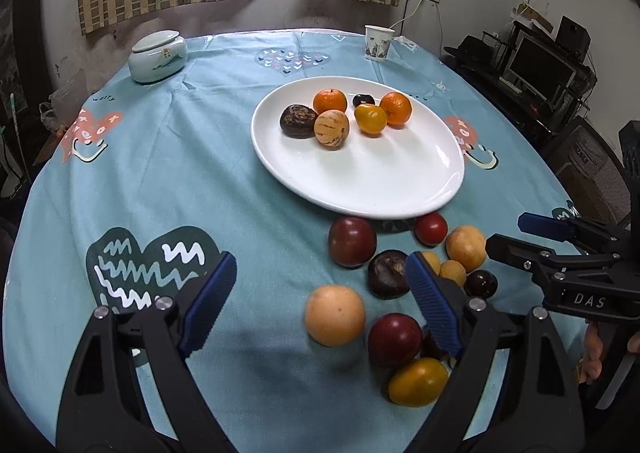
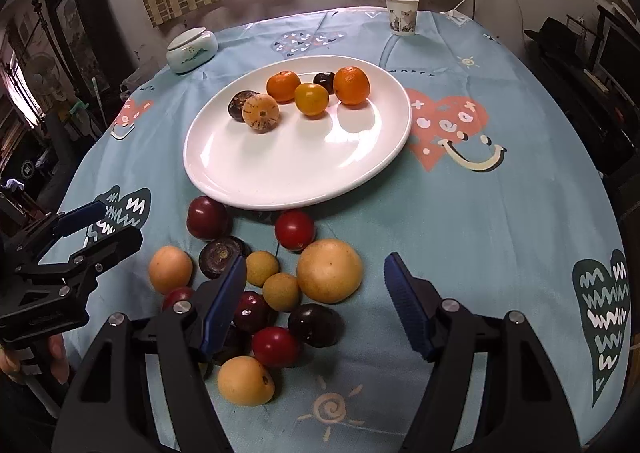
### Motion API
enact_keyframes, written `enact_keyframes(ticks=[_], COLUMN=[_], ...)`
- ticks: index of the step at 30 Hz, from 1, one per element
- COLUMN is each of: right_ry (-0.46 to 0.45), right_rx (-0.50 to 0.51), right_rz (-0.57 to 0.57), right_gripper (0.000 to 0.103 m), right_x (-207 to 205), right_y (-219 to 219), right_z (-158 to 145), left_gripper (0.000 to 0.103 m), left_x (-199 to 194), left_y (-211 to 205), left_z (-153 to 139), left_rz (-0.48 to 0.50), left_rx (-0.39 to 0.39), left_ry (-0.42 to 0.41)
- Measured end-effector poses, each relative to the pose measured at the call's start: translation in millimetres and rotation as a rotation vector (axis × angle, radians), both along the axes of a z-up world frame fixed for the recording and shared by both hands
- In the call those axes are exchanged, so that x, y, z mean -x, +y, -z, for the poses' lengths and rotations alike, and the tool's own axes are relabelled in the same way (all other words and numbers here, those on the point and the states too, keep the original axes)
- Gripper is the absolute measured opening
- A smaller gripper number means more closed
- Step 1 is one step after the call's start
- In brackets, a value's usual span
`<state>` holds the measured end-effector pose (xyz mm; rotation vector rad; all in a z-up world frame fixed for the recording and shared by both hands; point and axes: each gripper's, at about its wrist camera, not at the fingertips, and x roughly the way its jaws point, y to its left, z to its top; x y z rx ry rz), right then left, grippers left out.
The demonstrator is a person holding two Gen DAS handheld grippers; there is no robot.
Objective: Organize fruits
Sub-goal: 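Grasp the large grapefruit with the right tool while the left tool grasps a pale pear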
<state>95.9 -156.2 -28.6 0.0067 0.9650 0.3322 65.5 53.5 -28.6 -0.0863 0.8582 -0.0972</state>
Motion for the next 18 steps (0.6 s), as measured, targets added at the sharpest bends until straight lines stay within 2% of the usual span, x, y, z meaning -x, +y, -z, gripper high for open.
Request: enact_keyframes(ticks=[18], right_ry=[0.01], right_rx=[0.017], right_rz=[-0.003], right_gripper=[0.072], right_x=[14.1], right_y=[0.9], right_z=[3.7], left_gripper=[0.088], left_x=[13.8], left_y=[4.0], left_z=[10.1], left_rz=[-0.005], left_rx=[0.018], left_ry=[0.026])
